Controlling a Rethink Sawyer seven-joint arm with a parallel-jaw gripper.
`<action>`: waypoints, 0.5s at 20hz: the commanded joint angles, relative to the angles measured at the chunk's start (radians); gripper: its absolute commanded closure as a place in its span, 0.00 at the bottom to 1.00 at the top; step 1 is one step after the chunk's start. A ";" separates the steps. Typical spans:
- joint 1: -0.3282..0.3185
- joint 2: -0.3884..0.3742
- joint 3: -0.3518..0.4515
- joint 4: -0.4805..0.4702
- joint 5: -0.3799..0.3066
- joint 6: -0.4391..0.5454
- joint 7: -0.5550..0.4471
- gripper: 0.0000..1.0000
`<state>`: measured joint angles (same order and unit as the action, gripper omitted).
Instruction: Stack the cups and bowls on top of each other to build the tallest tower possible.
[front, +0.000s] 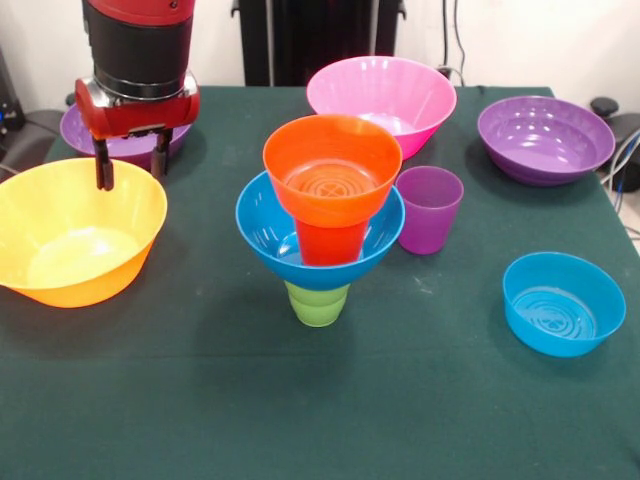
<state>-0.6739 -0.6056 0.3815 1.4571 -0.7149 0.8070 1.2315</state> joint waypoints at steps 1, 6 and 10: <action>0.009 0.049 0.053 0.029 -0.044 -0.028 -0.135 0.00; -0.002 0.078 0.060 0.025 -0.022 -0.010 -0.135 0.00; -0.010 0.096 0.068 0.026 -0.005 -0.009 -0.127 0.00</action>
<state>-0.6816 -0.5662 0.3834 1.4569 -0.7149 0.8070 1.2315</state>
